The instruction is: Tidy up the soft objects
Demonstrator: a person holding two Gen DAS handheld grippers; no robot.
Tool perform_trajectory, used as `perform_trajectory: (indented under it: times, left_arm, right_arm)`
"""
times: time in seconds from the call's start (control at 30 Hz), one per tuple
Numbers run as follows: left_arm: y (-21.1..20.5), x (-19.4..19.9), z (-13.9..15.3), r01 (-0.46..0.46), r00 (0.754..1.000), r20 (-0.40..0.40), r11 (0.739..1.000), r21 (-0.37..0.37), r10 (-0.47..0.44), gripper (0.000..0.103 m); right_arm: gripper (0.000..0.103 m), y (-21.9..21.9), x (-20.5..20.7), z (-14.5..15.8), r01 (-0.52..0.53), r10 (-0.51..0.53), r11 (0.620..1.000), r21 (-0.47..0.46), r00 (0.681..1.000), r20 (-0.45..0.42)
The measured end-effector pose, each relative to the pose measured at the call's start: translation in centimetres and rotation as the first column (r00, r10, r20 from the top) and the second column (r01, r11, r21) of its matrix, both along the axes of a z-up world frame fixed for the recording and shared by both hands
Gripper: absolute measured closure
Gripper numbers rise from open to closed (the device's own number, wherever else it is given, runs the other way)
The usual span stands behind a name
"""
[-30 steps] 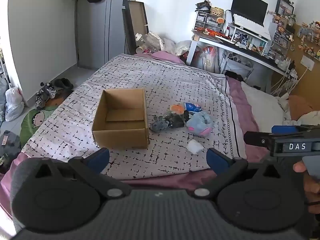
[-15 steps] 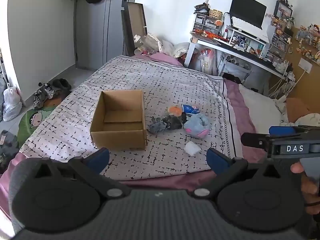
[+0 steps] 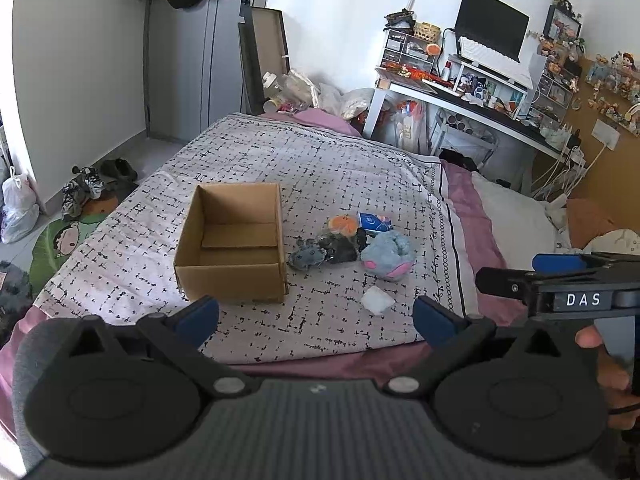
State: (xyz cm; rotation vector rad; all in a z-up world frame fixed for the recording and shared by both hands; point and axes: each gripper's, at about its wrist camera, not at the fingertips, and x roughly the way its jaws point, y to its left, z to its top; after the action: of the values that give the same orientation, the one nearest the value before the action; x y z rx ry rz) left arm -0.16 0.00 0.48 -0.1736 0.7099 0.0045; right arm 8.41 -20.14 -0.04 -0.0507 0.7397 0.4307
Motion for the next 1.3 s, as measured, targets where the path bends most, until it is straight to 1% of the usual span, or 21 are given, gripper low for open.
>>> perform_trajectory:
  times: [0.2,0.3,0.43,1.03,1.3]
  left_arm:
    - [0.01,-0.03,-0.02,0.0,1.0,0.001,1.0,0.0,0.0,0.001]
    - [0.09,-0.02,0.02,0.002,1.0,0.001,1.0,-0.001,-0.002,0.001]
    - [0.09,-0.03,0.02,0.001,1.0,0.002,1.0,-0.002,-0.001,0.001]
    - [0.19,0.19,0.3,-0.003,1.0,-0.001,1.0,-0.004,0.003,0.001]
    - [0.18,0.22,0.25,-0.012,1.0,0.011,1.0,-0.009,0.012,0.001]
  right_arm:
    - [0.0,0.1,-0.06,0.22,0.007,-0.007,1.0,-0.014,1.0,0.017]
    - [0.0,0.08,-0.07,0.27,-0.002,0.002,1.0,0.002,1.0,0.008]
    - [0.0,0.38,-0.16,0.2,-0.003,0.003,1.0,-0.015,1.0,0.016]
    - [0.0,0.27,-0.22,-0.09,-0.004,0.004,1.0,-0.013,1.0,0.002]
    - [0.0,0.33,-0.12,-0.12,-0.011,0.011,1.0,-0.012,1.0,0.0]
